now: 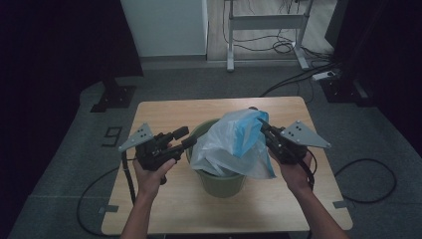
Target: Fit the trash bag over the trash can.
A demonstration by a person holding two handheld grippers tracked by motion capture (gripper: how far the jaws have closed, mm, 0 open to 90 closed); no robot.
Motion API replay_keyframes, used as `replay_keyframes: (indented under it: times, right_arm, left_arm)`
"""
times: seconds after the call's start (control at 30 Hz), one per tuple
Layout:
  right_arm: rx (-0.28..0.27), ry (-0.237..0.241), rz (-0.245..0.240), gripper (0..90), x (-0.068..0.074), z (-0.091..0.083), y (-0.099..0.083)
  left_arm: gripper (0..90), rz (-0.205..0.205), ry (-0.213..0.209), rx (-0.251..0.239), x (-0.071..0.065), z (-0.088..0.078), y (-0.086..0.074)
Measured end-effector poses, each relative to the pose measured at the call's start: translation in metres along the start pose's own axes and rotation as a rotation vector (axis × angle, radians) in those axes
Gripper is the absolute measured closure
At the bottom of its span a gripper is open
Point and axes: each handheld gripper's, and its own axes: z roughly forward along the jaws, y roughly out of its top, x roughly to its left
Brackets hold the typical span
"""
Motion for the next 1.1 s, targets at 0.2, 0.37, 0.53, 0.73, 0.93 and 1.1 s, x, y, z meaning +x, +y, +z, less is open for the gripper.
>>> replay_keyframes:
  times: [0.2, 0.37, 0.53, 0.73, 0.93, 1.1]
  right_arm:
    - [0.003, 0.011, -0.007, 89.1, 0.003, 0.001, 0.000]
    - [0.004, 0.013, -0.013, 89.1, 0.005, 0.002, 0.000]
    - [-0.001, 0.021, -0.028, 89.1, 0.010, 0.001, 0.002]
    - [-0.003, 0.027, -0.050, 89.2, 0.015, 0.000, 0.002]
    - [0.012, 0.017, -0.060, 89.1, 0.013, 0.000, -0.003]
    - [0.040, 0.000, -0.063, 89.1, 0.005, 0.008, -0.006]
  left_arm:
    - [33.9, 0.028, -0.042, 0.049, -0.002, 0.020, 0.008]
    - [34.2, 0.026, -0.053, 0.095, -0.005, 0.036, 0.014]
    - [65.2, 0.035, -0.081, 0.140, -0.006, 0.046, 0.017]
    - [89.3, 0.013, 0.009, 0.111, -0.005, 0.044, 0.015]
    - [89.6, -0.043, 0.113, -0.002, 0.012, 0.027, 0.009]
    - [89.6, -0.063, 0.134, -0.059, 0.020, 0.019, 0.003]
